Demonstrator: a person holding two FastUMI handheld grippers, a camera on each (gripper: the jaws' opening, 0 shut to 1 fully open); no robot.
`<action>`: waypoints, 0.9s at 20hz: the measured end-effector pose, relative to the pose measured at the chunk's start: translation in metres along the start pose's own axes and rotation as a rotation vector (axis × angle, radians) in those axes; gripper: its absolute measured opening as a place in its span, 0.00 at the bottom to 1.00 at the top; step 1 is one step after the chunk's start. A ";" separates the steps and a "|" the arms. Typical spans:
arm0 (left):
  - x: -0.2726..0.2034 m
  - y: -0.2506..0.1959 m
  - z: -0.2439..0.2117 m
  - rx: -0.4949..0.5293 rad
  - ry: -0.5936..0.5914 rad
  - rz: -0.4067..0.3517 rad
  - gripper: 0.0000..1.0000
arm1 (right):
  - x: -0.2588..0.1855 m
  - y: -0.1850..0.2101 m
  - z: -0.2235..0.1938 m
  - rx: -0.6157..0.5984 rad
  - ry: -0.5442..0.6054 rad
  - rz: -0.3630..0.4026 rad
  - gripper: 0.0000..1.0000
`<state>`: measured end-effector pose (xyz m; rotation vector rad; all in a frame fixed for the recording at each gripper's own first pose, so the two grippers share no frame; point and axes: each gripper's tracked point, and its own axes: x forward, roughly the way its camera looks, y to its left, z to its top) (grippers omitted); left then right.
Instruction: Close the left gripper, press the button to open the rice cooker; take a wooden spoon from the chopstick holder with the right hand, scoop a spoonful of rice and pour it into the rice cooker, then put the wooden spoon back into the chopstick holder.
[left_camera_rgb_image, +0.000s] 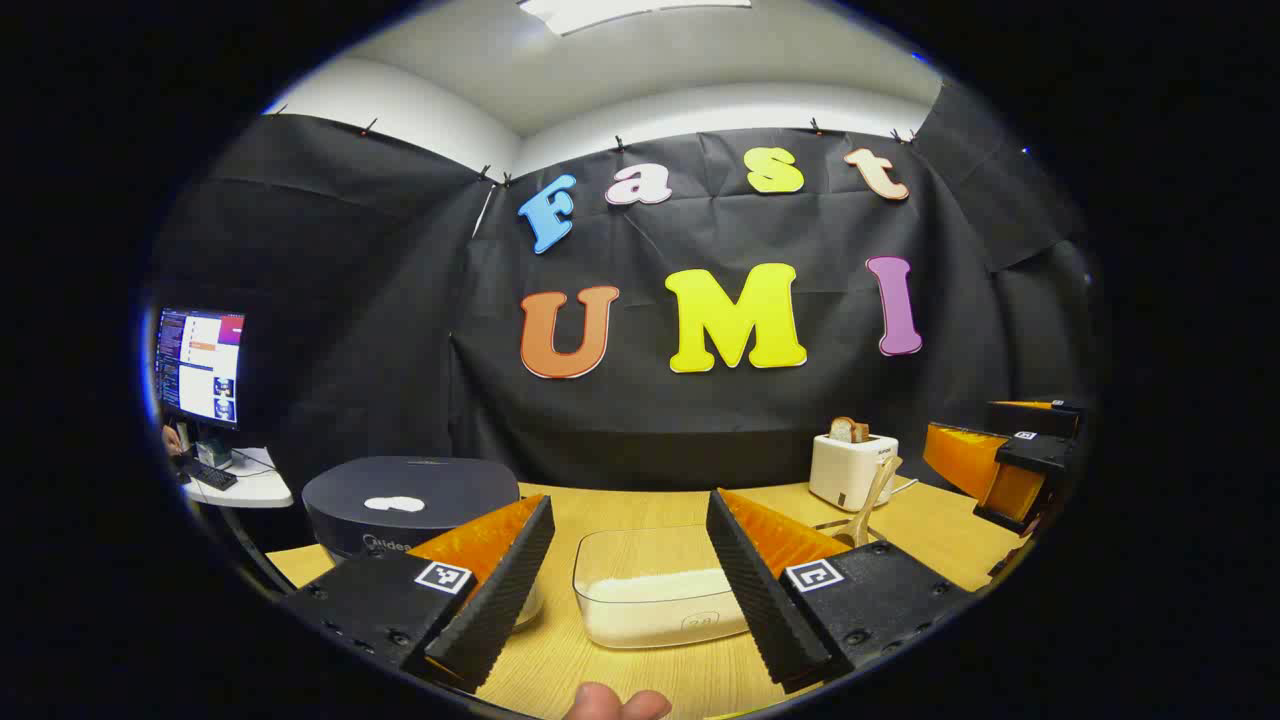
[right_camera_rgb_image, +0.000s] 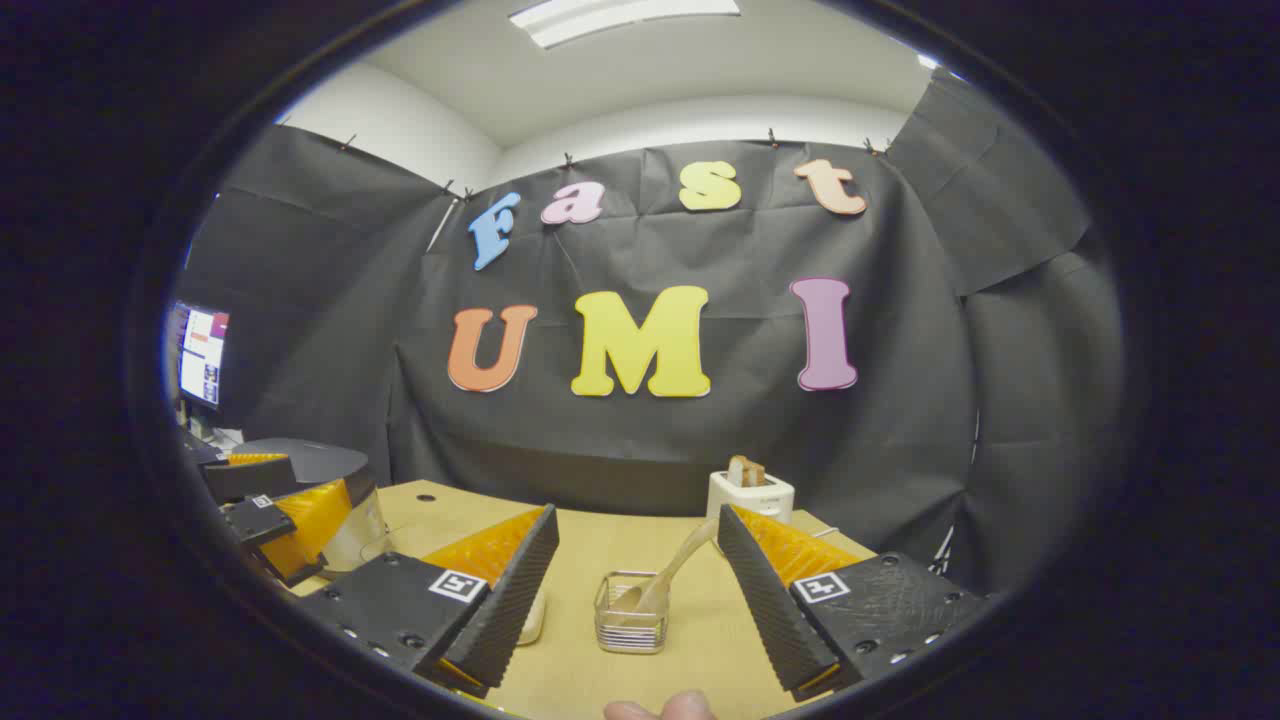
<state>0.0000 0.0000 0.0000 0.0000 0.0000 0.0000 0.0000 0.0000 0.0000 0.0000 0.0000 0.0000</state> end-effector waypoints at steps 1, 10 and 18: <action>0.000 0.002 0.001 0.001 -0.002 0.005 0.98 | 0.000 -0.001 -0.001 0.003 0.003 -0.007 0.95; 0.001 0.003 -0.002 -0.025 0.016 -0.013 0.98 | 0.000 -0.002 -0.013 -0.002 0.040 -0.022 0.95; 0.000 0.006 0.000 -0.016 0.015 0.013 0.98 | 0.001 0.013 -0.023 -0.006 0.067 0.019 0.95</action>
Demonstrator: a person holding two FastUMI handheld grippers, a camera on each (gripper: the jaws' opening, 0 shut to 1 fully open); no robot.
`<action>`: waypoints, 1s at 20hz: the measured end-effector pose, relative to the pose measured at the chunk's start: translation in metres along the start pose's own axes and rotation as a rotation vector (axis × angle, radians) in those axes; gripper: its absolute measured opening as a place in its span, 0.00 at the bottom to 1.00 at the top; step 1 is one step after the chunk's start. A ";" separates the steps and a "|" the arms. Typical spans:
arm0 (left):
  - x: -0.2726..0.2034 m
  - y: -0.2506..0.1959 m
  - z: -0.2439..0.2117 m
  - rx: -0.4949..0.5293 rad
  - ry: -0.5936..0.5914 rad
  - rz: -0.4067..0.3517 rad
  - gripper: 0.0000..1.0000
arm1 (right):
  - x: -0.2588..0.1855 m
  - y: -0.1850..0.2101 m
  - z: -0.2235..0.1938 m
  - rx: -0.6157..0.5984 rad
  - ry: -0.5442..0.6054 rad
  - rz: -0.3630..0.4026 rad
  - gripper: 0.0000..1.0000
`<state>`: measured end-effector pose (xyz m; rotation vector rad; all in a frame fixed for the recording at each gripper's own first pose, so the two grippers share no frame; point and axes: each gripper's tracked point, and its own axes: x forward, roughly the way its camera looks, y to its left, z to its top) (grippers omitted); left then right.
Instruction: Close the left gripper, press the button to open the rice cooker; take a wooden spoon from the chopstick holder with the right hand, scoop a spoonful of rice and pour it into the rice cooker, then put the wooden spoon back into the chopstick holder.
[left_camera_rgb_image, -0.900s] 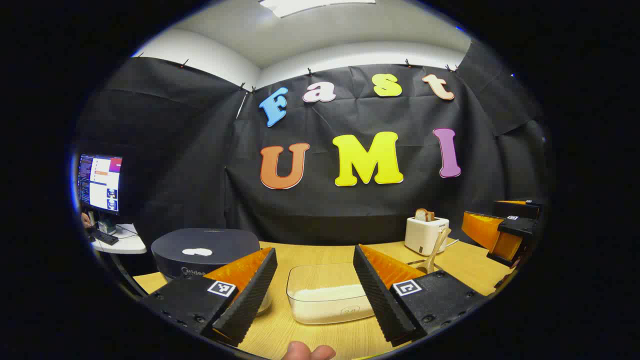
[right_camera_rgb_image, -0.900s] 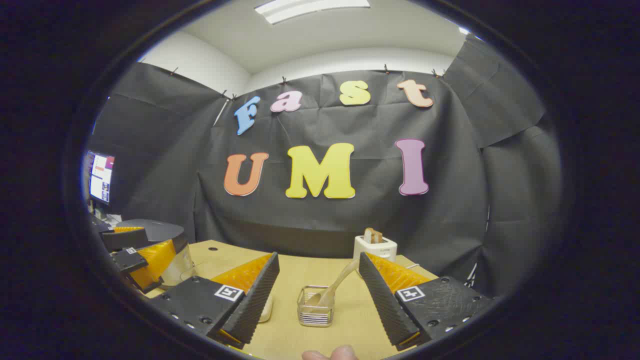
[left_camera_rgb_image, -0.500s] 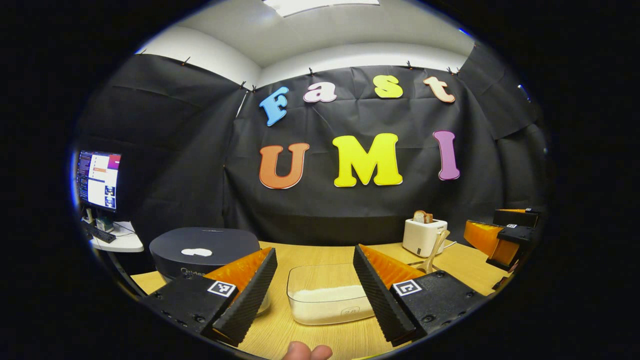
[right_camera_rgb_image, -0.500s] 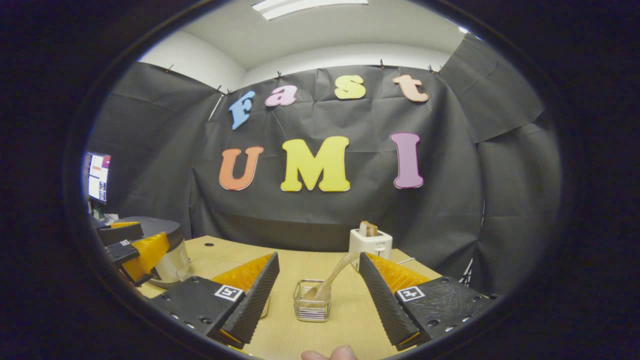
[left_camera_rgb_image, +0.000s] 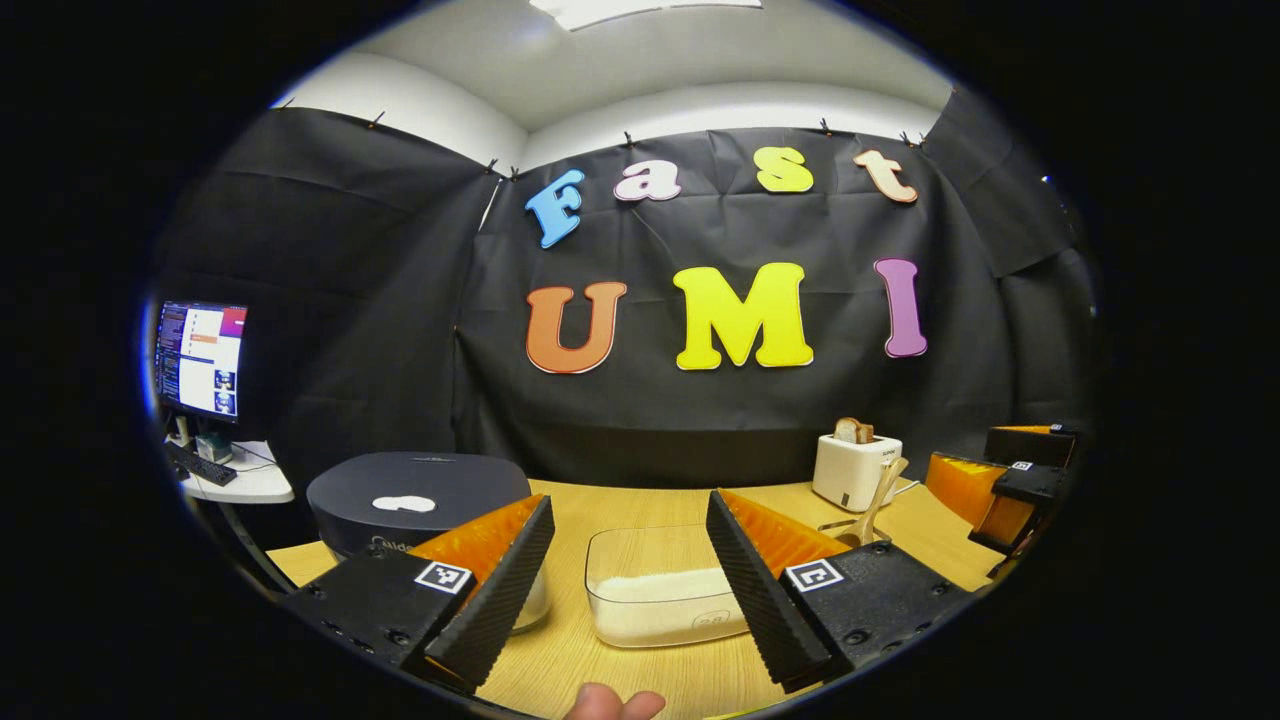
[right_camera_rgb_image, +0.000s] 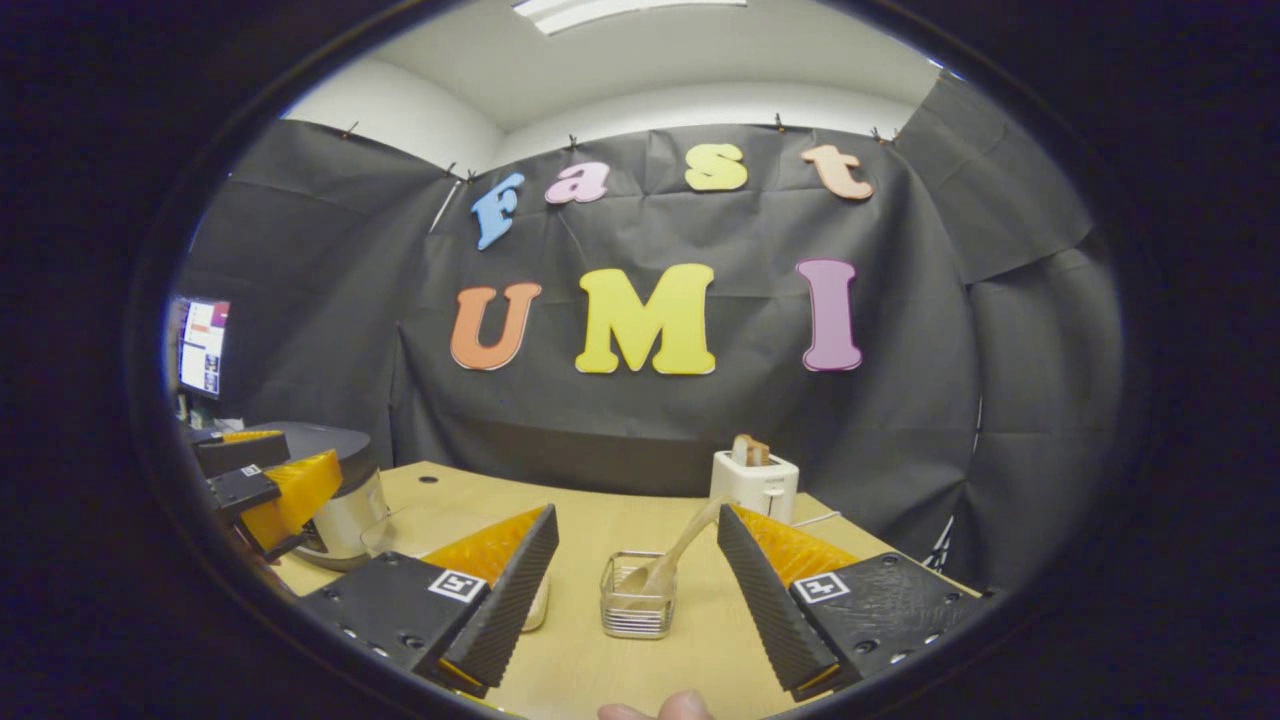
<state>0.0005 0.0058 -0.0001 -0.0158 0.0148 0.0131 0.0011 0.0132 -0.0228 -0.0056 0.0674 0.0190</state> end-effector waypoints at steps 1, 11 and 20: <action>0.000 0.001 -0.003 0.000 0.005 0.003 0.98 | 0.000 -0.002 0.000 -0.001 0.000 -0.004 0.95; 0.007 0.015 -0.014 -0.009 0.031 0.048 0.98 | 0.009 -0.010 -0.004 -0.017 -0.003 0.002 0.95; -0.003 0.014 -0.024 -0.055 0.111 0.147 0.98 | 0.016 -0.032 -0.016 0.000 0.016 0.045 0.96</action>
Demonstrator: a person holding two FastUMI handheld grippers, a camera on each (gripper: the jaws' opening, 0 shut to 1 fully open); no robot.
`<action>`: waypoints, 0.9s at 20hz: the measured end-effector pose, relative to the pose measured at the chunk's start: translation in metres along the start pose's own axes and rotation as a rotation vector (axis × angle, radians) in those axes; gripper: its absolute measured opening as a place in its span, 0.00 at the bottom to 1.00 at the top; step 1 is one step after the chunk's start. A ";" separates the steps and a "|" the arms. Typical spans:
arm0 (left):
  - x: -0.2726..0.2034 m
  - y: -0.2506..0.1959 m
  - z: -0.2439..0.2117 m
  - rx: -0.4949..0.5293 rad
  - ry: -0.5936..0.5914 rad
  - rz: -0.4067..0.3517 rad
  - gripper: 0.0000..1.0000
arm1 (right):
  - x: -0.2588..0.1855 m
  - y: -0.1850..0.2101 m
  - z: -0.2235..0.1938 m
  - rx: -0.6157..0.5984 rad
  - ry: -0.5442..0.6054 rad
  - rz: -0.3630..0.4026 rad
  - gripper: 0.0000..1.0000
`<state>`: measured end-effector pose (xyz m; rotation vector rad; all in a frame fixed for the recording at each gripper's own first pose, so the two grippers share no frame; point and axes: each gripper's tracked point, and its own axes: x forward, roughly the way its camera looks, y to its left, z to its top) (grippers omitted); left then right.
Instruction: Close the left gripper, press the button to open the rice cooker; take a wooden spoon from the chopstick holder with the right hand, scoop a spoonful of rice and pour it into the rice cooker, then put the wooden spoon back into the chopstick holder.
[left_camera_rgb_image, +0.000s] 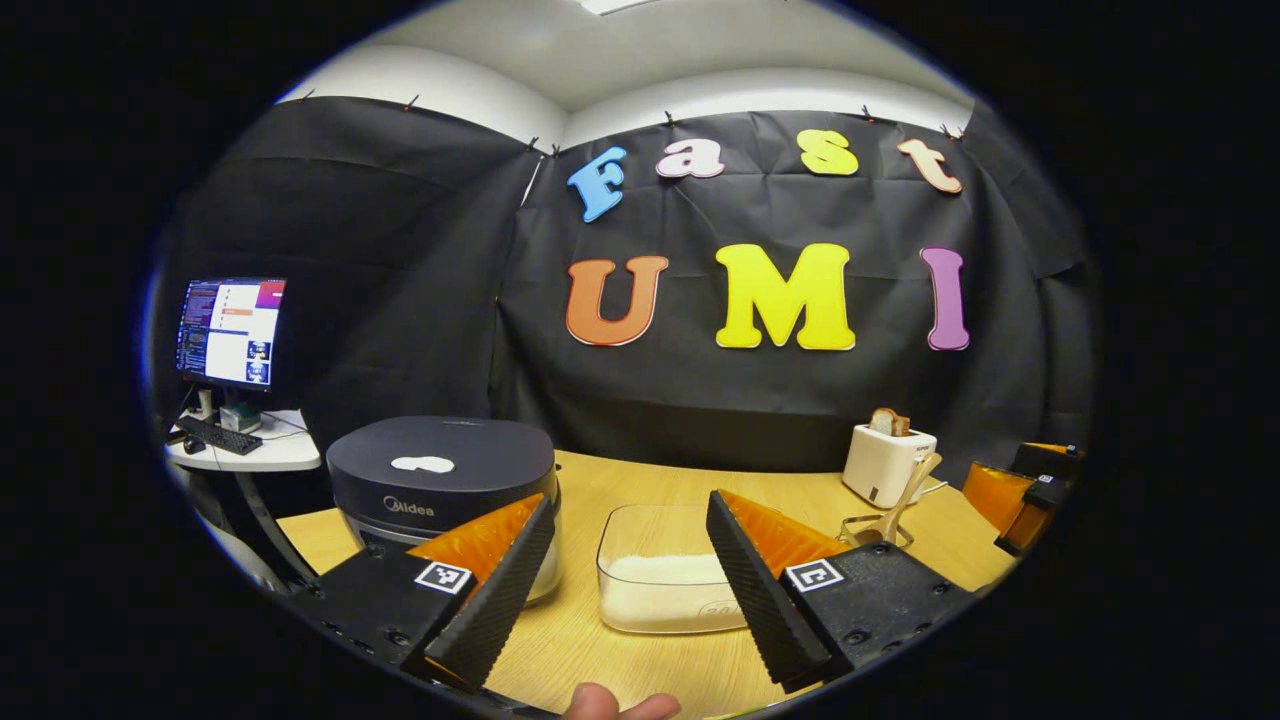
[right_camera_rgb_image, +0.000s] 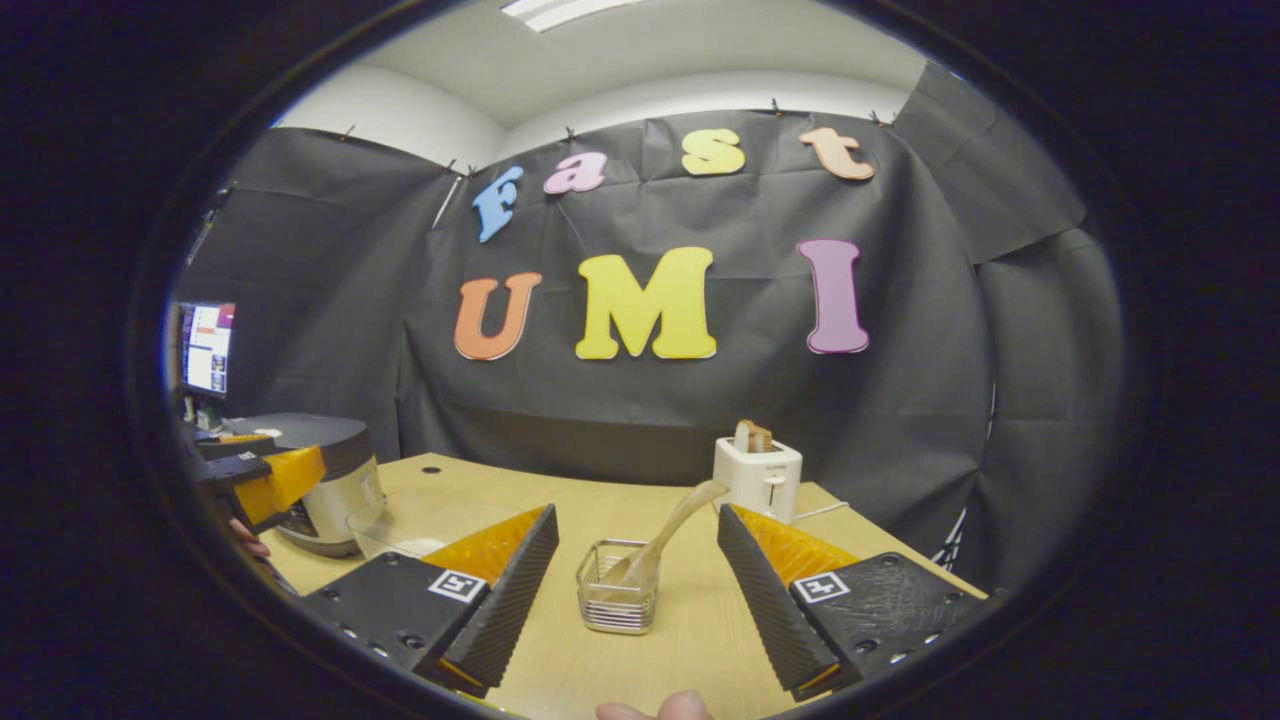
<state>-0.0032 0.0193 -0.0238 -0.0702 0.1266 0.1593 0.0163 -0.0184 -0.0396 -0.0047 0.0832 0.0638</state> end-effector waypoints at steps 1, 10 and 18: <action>-0.001 0.007 0.001 0.007 0.010 0.018 0.98 | 0.001 -0.002 0.002 -0.006 -0.013 0.000 0.95; 0.001 0.084 0.048 0.097 0.050 0.168 0.93 | 0.019 -0.009 -0.011 0.043 -0.001 0.067 0.95; 0.027 0.130 0.061 0.116 0.210 0.194 0.76 | 0.027 -0.020 -0.013 0.059 -0.005 0.081 0.95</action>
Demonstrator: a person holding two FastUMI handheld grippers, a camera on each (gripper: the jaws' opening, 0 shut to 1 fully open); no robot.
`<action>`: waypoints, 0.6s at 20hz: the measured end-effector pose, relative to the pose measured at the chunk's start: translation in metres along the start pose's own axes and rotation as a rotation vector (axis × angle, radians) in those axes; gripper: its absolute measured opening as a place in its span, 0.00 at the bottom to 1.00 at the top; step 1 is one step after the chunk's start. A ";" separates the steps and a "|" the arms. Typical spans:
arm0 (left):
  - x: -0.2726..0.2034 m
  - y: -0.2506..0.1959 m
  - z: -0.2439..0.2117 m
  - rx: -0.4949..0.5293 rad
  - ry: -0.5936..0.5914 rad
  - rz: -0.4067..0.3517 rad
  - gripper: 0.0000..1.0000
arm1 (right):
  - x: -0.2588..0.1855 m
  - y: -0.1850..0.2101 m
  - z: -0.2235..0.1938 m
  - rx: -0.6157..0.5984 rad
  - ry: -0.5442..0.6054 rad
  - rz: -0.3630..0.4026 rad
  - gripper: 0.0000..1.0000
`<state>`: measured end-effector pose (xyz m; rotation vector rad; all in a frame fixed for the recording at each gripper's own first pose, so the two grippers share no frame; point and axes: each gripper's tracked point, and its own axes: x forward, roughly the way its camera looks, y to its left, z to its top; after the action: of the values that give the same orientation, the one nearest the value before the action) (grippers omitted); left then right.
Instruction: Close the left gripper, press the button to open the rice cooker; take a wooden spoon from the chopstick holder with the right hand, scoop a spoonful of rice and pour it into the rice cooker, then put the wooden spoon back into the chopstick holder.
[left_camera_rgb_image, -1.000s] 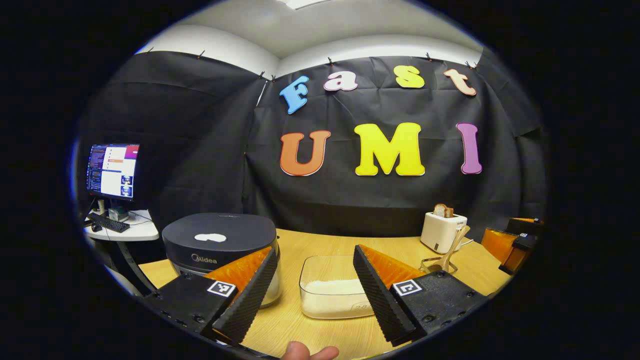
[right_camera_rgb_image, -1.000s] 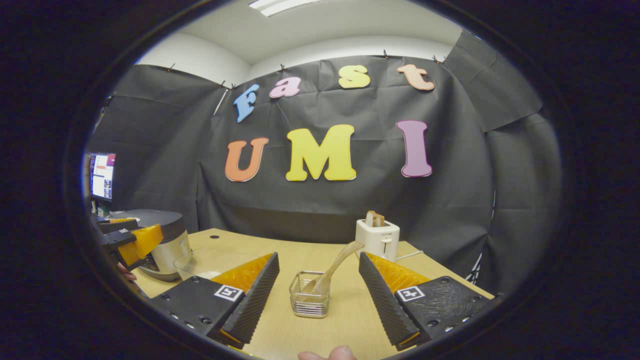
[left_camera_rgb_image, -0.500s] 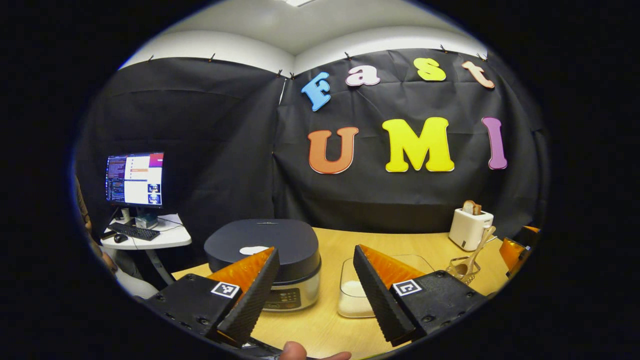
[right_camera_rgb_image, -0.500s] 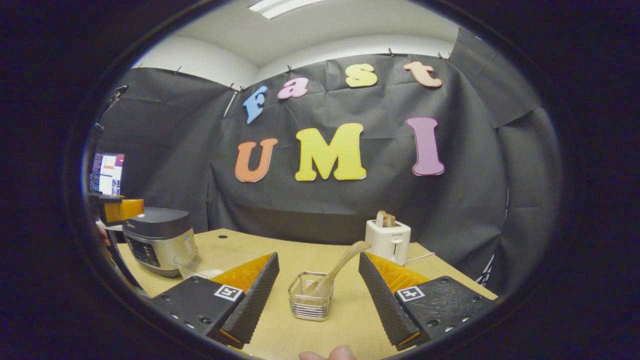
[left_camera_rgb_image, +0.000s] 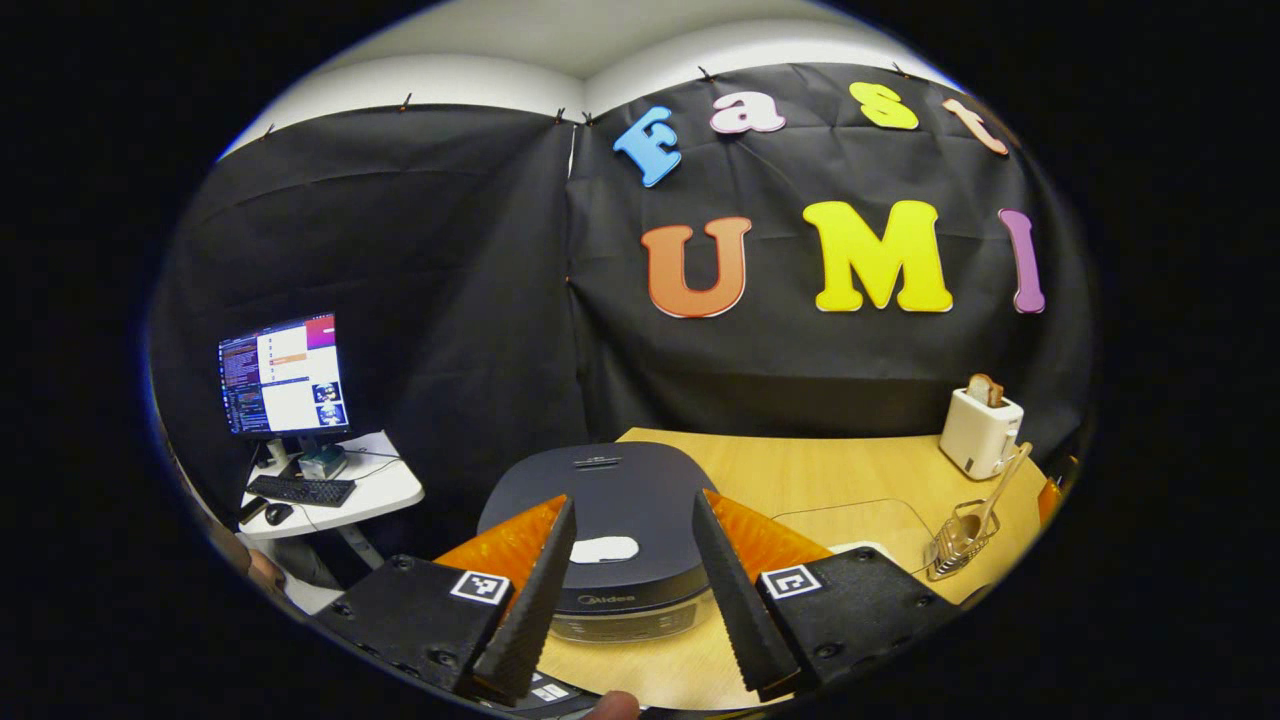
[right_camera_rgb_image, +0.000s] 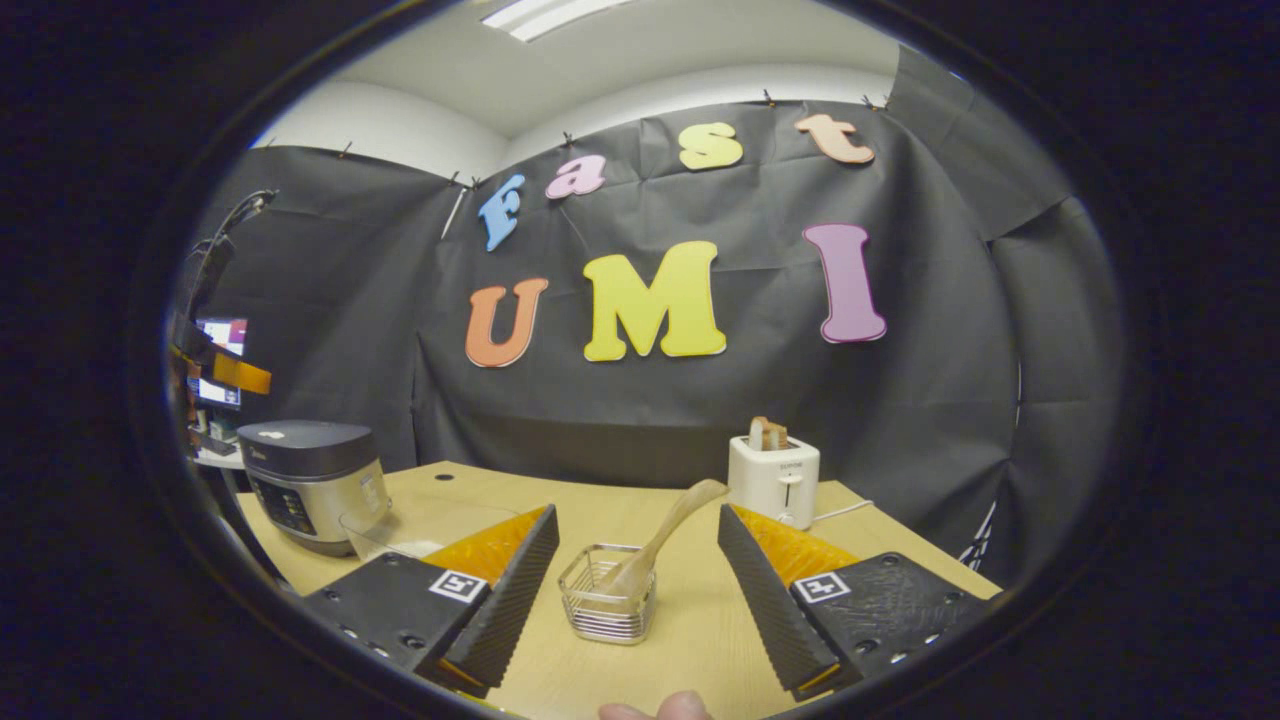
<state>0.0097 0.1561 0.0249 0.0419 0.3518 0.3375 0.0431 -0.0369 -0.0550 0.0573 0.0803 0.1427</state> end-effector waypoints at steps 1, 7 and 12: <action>0.002 0.001 0.000 -0.012 0.030 -0.010 0.71 | 0.001 0.003 -0.003 0.013 0.010 0.023 0.95; 0.006 0.010 -0.013 -0.104 0.185 -0.049 0.37 | 0.006 0.001 -0.013 0.018 0.042 0.054 0.92; 0.022 0.005 -0.035 -0.081 0.325 -0.094 0.14 | 0.008 -0.003 -0.019 0.041 0.060 0.051 0.92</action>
<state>0.0150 0.1678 -0.0150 -0.1099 0.6595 0.2644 0.0496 -0.0382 -0.0745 0.0961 0.1419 0.1937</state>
